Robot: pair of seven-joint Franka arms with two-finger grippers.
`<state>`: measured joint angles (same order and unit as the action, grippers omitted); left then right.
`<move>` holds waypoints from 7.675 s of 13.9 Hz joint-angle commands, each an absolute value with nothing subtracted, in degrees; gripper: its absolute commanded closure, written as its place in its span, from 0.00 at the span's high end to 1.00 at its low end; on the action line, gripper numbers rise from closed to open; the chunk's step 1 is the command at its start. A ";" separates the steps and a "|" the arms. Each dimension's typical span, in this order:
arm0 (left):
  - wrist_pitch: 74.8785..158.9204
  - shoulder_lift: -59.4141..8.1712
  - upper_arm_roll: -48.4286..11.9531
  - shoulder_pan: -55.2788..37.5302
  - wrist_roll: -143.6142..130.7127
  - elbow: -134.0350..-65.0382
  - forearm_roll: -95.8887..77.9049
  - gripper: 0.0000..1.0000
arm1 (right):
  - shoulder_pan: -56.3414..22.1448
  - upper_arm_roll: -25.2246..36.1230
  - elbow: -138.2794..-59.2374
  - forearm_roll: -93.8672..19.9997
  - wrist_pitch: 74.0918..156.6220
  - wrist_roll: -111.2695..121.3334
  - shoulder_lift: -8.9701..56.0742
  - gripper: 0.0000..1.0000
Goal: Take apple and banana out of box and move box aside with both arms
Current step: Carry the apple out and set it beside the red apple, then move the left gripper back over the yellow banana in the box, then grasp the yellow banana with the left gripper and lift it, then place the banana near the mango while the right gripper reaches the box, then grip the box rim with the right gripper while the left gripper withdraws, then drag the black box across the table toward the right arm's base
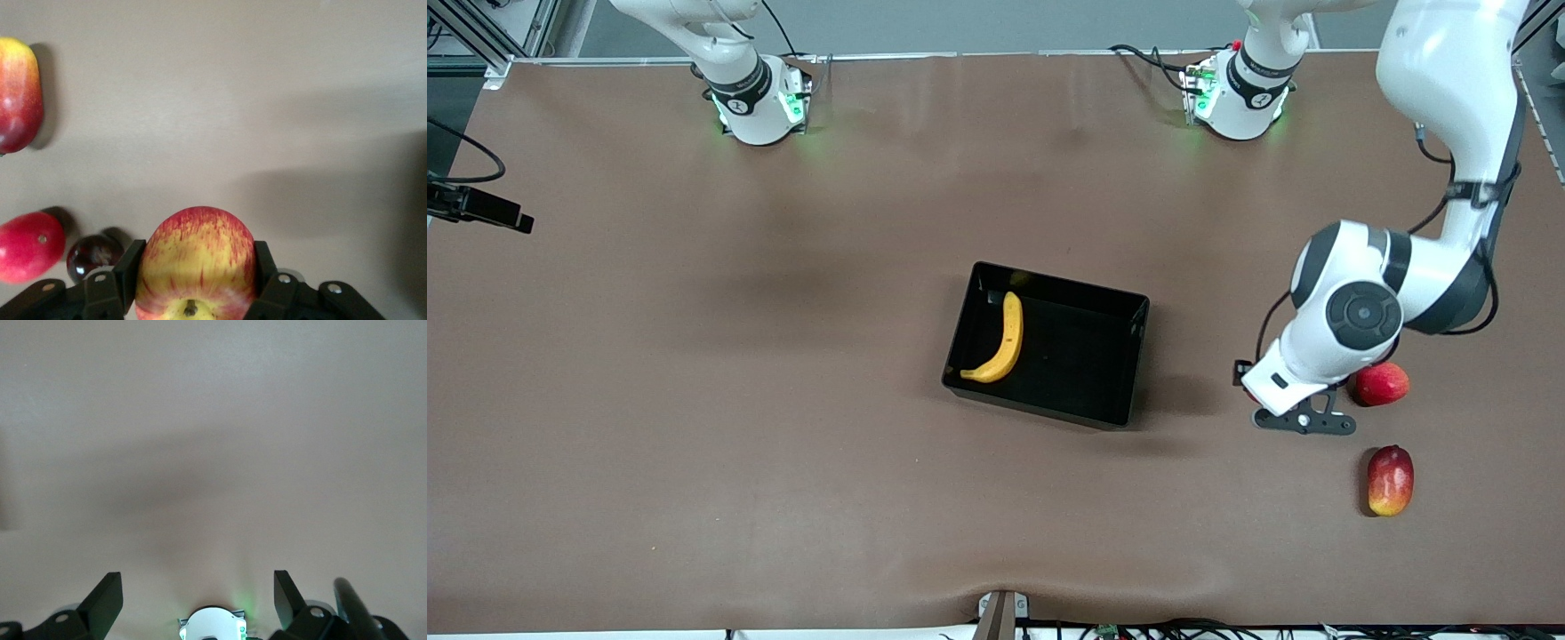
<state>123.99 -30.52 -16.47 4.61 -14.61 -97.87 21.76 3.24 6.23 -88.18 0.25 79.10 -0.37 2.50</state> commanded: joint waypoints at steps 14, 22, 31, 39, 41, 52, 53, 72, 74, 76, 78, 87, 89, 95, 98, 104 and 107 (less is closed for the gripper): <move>125.62 -31.39 -19.32 7.91 -15.55 -97.30 24.52 1.00 | 3.87 5.45 -87.80 0.88 78.66 -0.97 2.46 1.00; 119.62 -28.03 -36.10 6.34 -33.36 -96.86 24.52 1.00 | 3.87 5.45 -87.89 0.88 78.57 -0.97 2.46 1.00; 122.68 -42.88 -34.29 -13.96 -50.34 -88.60 25.05 1.00 | 3.95 5.54 -87.89 0.88 78.40 -0.97 2.46 1.00; 134.56 -48.95 -22.51 -26.71 -57.48 -88.68 25.31 0.94 | 4.04 5.54 -88.15 0.88 78.05 -0.79 2.55 1.00; 134.56 -48.96 -21.01 -28.30 -57.39 -88.68 25.22 0.53 | 4.13 5.54 -88.15 0.88 78.05 -0.88 2.72 1.00; 117.09 -37.38 -22.06 -26.20 -53.37 -82.62 23.91 0.00 | 3.87 5.54 -87.98 0.88 78.13 -1.05 2.72 1.00; 115.59 -35.27 -21.97 -24.97 -50.65 -82.70 22.25 0.00 | 3.69 5.54 -87.63 0.97 78.22 -1.05 2.72 1.00; 121.80 -42.96 -19.18 11.60 2.63 -81.57 26.72 0.00 | -25.99 5.27 -86.75 -12.83 105.70 -19.68 27.14 1.00; 123.39 -44.03 -16.01 11.60 4.12 -81.21 26.89 0.00 | -29.07 5.27 -86.75 -13.01 111.33 -25.28 31.09 1.00; 127.15 -45.69 -13.20 12.47 7.54 -81.21 26.81 0.00 | -32.68 5.27 -86.49 -12.83 116.78 -32.14 34.79 1.00; 131.12 -47.54 -12.74 13.44 8.35 -81.21 26.72 0.00 | -35.05 5.19 -85.09 -12.92 120.04 -37.42 37.34 1.00; 136.05 -49.40 -12.83 13.45 1.84 -81.30 23.38 0.99 | -39.81 5.19 -83.76 -16.08 121.64 -43.33 40.34 0.00; 136.05 -48.08 -13.44 13.36 1.41 -81.30 22.86 1.00 | -39.73 5.19 -83.76 -16.17 121.64 -43.86 40.34 0.00; 126.85 -37.47 -16.34 13.71 2.11 -81.74 20.39 1.00 | -36.22 5.27 -83.58 -16.26 119.10 -43.15 36.76 0.00; 119.72 -30.96 -16.61 13.62 2.37 -81.56 20.30 1.00 | -31.22 5.19 -83.41 -16.35 113.05 -42.72 31.66 0.00; 112.79 -19.27 -16.79 13.80 1.49 -81.39 8.73 1.00 | -14.71 5.80 -84.89 -15.30 94.34 -24.21 23.21 0.00; 104.79 -13.64 -16.52 13.62 1.41 -81.56 8.79 1.00 | -4.60 5.89 -88.06 -12.84 91.50 -12.62 21.45 0.00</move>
<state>108.67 -18.14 -16.72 13.46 1.83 -79.62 9.76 -10.15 7.34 -84.30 -13.89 92.13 -19.29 24.24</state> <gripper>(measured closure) 0.000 0.947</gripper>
